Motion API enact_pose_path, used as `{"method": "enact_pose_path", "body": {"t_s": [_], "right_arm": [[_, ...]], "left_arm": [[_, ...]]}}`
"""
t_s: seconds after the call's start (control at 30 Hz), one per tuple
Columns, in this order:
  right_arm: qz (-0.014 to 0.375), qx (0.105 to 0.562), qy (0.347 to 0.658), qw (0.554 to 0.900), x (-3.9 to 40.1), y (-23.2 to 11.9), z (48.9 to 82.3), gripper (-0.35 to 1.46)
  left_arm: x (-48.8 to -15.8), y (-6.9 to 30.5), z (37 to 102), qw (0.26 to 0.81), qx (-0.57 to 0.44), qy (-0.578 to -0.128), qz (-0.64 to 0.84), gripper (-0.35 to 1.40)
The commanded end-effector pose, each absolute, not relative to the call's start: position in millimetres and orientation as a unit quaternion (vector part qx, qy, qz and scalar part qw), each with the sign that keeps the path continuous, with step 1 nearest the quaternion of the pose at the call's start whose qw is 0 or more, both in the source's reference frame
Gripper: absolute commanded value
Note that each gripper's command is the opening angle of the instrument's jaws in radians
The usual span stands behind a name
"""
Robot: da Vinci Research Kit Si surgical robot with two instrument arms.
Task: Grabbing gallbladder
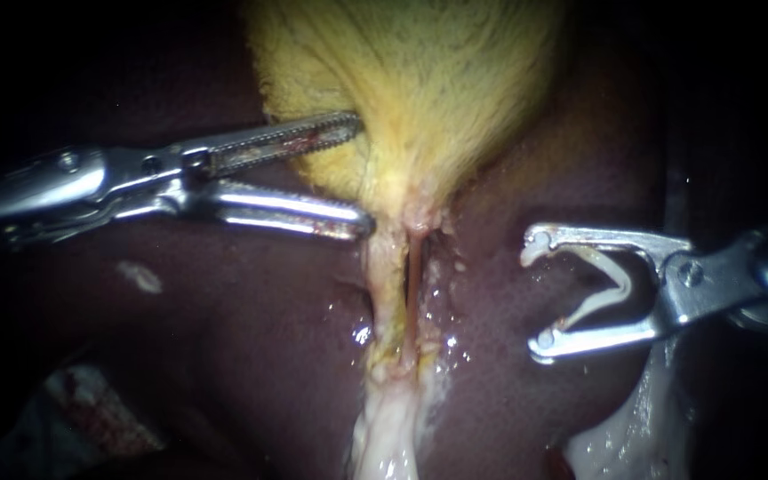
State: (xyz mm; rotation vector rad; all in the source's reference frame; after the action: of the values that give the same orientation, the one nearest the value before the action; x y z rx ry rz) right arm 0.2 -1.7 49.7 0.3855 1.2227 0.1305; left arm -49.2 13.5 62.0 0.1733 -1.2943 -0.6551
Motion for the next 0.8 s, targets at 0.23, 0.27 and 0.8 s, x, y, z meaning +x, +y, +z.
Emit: {"method": "enact_pose_path", "body": {"t_s": [0.23,0.27,0.8], "right_arm": [[0.061,0.180,0.570,0.799,0.2,-1.7,49.7,0.59],[0.061,0.180,0.570,0.799,0.2,-1.7,49.7,0.59],[0.061,0.180,0.570,0.799,0.2,-1.7,49.7,0.59]], "left_arm": [[-50.0,14.0,62.5,0.750,0.083,-0.583,-0.303,0.44],[-50.1,14.0,62.6,0.750,0.083,-0.582,-0.302,0.41],[-50.0,14.4,64.7,0.763,0.095,-0.558,-0.310,-0.35]]}}
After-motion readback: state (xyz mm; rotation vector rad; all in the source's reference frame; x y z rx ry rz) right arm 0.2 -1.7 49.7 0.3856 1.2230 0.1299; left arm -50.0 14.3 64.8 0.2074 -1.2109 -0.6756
